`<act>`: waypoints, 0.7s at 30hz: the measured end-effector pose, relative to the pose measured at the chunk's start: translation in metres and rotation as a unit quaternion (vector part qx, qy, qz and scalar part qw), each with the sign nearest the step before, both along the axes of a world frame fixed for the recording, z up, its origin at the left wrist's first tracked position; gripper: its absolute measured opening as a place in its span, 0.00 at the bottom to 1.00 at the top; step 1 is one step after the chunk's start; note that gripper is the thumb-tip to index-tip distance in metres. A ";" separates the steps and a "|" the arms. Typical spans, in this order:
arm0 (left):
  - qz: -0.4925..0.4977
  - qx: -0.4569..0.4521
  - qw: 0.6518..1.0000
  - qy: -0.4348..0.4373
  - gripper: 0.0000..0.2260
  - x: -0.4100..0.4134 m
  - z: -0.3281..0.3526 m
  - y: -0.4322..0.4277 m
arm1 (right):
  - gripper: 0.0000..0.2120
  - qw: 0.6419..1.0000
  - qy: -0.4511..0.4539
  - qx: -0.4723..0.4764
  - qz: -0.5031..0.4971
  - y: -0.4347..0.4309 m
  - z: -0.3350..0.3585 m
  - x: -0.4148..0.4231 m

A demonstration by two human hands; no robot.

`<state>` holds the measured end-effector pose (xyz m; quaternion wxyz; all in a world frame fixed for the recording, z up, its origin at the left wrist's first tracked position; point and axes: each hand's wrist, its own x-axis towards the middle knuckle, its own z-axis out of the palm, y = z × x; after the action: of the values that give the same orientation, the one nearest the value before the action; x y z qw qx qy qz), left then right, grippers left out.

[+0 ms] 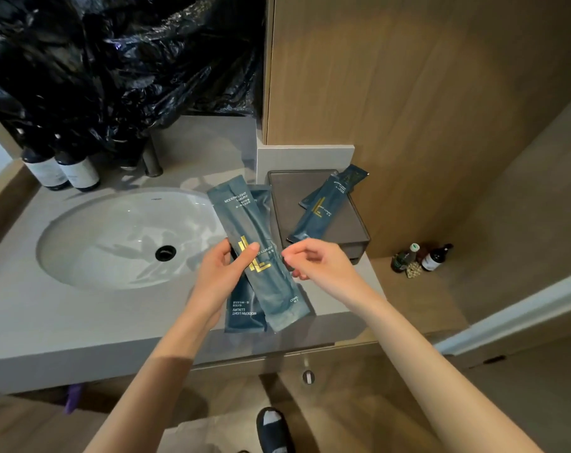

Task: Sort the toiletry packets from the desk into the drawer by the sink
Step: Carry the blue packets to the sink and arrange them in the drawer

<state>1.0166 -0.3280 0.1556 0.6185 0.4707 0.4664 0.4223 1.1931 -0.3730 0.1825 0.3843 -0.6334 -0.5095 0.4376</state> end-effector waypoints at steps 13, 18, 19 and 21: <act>0.009 0.009 0.998 0.059 0.06 -0.025 -0.030 -0.010 | 0.25 0.860 0.403 -0.176 -0.259 0.015 -0.096 0.041; -0.002 0.015 0.997 0.072 0.07 -0.023 -0.037 -0.005 | 0.29 0.828 0.469 -0.176 -0.253 0.031 -0.096 0.045; -0.003 0.014 0.997 0.074 0.07 -0.020 -0.038 -0.005 | 0.30 0.823 0.473 -0.179 -0.257 0.033 -0.096 0.046; -0.008 0.013 0.997 0.081 0.09 -0.014 -0.038 -0.003 | 0.31 0.821 0.469 -0.188 -0.266 0.036 -0.096 0.047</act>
<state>1.0026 -0.3311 0.1178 0.5754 0.5154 0.5057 0.3841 1.2400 -0.3366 0.0863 0.5519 -0.5224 0.0125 0.6499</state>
